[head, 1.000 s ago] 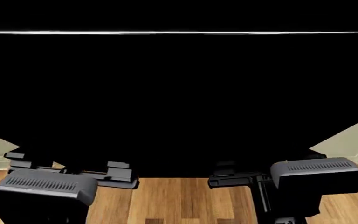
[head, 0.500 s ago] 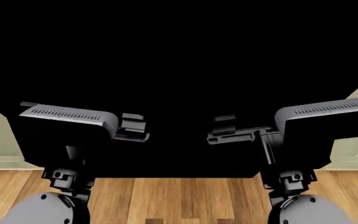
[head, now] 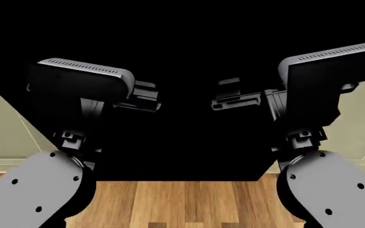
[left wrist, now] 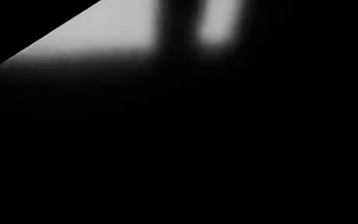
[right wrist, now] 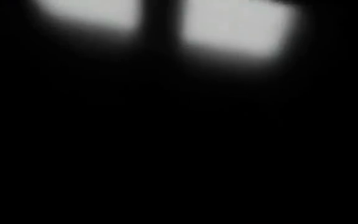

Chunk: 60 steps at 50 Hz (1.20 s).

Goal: Close the dishwasher door

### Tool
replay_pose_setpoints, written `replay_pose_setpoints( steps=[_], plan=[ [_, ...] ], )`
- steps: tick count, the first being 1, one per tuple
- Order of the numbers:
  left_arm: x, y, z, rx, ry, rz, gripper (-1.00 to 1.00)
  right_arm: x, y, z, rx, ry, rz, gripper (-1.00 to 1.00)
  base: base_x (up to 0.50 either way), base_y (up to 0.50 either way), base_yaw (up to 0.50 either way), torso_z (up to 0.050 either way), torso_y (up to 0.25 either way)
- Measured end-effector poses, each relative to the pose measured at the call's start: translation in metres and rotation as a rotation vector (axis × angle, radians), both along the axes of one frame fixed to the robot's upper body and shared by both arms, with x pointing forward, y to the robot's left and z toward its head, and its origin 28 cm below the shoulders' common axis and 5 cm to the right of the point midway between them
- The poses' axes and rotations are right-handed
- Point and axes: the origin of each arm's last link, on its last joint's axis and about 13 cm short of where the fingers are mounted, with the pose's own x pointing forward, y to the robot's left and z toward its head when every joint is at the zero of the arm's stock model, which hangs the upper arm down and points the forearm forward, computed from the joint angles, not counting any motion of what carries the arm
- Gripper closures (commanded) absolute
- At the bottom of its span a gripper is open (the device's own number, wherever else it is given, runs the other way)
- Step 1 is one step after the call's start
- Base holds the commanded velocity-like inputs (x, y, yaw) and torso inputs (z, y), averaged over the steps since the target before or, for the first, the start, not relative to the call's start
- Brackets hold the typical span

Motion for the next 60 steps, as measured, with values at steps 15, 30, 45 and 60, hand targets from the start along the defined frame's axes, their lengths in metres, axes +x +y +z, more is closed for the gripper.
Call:
replay_pose_setpoints(
  steps=[15,30,45,60],
  plan=[
    [0.02,-0.002,0.019,-0.008,0.013,-0.007,-1.0,0.02,0.001,0.017,-0.021,0.026,-0.009,-1.0,0.0,0.0,0.0,0.0,0.001],
    [0.036,-0.001,0.04,-0.046,0.018,0.001,-1.0,0.039,-0.001,0.038,-0.026,0.036,-0.035,-1.0,0.0,0.0,0.0,0.0,0.001],
    [0.057,0.002,0.067,-0.082,0.026,0.041,-1.0,0.057,-0.003,0.057,-0.016,0.05,-0.051,-1.0,0.0,0.0,0.0,0.0,0.001],
    [0.075,0.005,0.092,-0.102,0.02,0.081,-1.0,0.076,-0.005,0.072,-0.019,0.081,-0.061,-1.0,0.0,0.0,0.0,0.0,0.0]
  ],
)
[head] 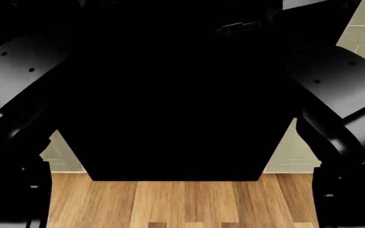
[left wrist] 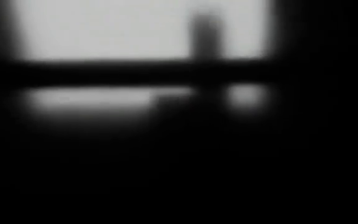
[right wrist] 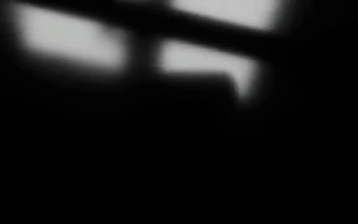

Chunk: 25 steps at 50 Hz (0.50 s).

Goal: Close the dishwasher door

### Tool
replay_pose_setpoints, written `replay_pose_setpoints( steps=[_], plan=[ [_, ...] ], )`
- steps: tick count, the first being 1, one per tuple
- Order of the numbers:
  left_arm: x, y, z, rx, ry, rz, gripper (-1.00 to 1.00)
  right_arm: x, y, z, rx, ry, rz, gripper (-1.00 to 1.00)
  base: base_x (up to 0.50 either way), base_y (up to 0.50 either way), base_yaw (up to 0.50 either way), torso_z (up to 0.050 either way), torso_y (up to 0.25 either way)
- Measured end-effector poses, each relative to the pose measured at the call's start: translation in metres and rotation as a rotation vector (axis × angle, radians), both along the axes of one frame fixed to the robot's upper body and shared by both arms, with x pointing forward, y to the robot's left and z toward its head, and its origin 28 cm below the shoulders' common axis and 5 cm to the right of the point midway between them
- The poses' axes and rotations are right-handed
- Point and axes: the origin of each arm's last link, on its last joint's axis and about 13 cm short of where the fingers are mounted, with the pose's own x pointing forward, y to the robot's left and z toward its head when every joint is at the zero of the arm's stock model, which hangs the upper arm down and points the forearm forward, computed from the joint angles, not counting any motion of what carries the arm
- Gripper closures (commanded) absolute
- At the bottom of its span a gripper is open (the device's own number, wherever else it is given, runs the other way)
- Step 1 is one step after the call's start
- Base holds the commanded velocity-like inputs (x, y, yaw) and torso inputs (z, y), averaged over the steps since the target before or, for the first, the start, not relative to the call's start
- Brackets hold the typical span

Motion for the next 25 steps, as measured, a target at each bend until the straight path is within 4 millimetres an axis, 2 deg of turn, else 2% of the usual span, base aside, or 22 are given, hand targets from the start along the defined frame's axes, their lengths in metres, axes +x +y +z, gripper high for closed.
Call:
replay_pose_setpoints(
  steps=[25],
  plan=[
    [0.029,0.004,0.036,0.023,0.016,0.039,-1.0,0.025,-0.007,0.03,0.009,0.034,-0.021,-1.0,0.0,0.0,0.0,0.0,0.0]
  ],
)
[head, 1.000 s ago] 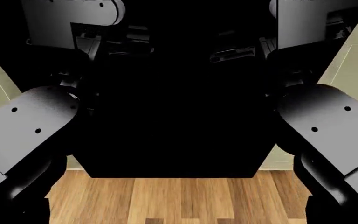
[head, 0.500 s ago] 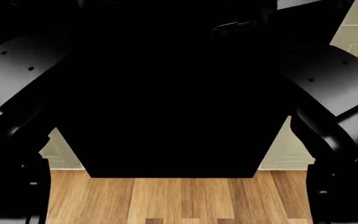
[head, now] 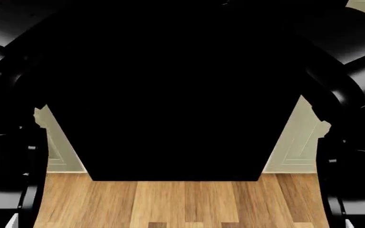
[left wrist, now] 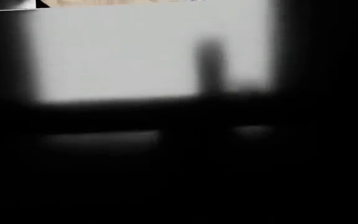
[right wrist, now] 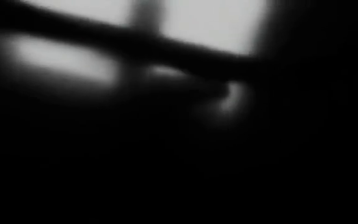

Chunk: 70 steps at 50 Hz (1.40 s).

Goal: Close the dishwasher door

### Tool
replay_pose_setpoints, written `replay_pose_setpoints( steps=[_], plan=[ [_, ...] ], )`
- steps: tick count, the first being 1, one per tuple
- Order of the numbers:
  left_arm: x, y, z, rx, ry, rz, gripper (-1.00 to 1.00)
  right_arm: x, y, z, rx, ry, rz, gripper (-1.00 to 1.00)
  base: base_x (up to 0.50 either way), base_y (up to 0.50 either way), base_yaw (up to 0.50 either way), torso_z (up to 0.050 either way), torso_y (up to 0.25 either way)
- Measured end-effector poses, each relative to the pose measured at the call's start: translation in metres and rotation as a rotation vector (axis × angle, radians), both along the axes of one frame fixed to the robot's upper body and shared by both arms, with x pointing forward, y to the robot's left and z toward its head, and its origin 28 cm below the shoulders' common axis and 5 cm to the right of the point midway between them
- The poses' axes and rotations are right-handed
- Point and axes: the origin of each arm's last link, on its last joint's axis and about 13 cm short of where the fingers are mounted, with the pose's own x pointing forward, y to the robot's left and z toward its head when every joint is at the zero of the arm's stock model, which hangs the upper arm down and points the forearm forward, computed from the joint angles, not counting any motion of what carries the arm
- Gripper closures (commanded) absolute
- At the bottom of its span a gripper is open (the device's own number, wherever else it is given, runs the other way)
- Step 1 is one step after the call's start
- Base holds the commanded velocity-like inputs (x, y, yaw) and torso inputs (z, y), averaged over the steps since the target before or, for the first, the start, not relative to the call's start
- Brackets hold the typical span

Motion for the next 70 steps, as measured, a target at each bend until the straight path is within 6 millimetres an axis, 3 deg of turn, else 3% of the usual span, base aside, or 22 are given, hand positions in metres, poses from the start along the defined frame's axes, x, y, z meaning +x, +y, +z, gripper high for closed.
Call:
replay_pose_setpoints(
  steps=[32,60,70],
  plan=[
    [0.031,0.001,0.036,0.058,0.05,0.008,-1.0,0.035,0.005,0.023,0.016,0.077,0.05,-1.0,0.0,0.0,0.0,0.0,0.0],
    [0.051,-0.001,0.053,0.058,0.08,0.0,-1.0,0.061,0.001,0.087,0.154,0.147,0.074,-1.0,0.0,0.0,0.0,0.0,0.0],
    [0.06,-0.001,0.056,0.061,0.098,0.007,-1.0,0.06,-0.011,0.096,0.125,0.194,0.074,-1.0,0.04,0.0,0.01,0.0,0.0]
  ],
)
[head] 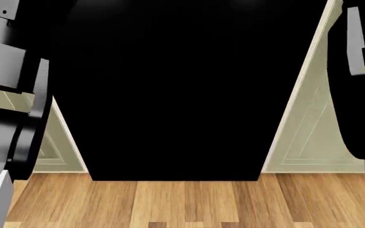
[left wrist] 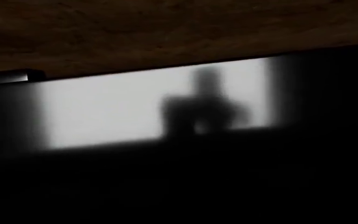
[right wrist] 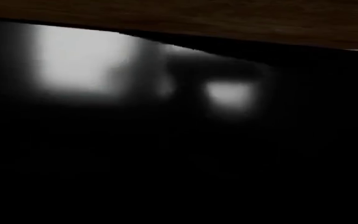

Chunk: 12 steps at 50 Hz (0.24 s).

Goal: Close the dishwasher door

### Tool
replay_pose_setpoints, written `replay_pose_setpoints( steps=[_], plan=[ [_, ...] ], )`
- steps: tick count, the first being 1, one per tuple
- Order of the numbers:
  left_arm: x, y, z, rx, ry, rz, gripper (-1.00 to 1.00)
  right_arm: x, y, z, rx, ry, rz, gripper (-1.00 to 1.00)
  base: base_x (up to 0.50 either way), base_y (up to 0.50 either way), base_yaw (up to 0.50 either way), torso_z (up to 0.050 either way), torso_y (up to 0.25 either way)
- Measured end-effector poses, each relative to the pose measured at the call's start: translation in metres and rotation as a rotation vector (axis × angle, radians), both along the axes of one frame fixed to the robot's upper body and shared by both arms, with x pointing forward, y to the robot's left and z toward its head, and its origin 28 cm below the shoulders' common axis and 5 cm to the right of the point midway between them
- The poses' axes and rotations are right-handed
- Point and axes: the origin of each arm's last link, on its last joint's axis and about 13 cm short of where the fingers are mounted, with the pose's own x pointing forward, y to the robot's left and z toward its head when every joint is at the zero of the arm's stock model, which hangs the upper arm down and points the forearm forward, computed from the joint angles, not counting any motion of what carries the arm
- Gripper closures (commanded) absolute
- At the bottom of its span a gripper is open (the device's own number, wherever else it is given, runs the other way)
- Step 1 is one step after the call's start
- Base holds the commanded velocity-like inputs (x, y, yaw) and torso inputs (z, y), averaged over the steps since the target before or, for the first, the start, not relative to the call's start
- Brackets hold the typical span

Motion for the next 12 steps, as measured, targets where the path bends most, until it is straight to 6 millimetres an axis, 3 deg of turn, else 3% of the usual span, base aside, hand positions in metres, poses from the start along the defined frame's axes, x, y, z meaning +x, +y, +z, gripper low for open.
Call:
replay_pose_setpoints(
  steps=[12],
  plan=[
    [-0.002,-0.001,0.009,-0.033,0.061,-0.002,-1.0,0.0,-0.015,0.0,-0.047,0.007,0.025,-1.0,0.09,0.0,0.0,0.0,0.0]
  ],
)
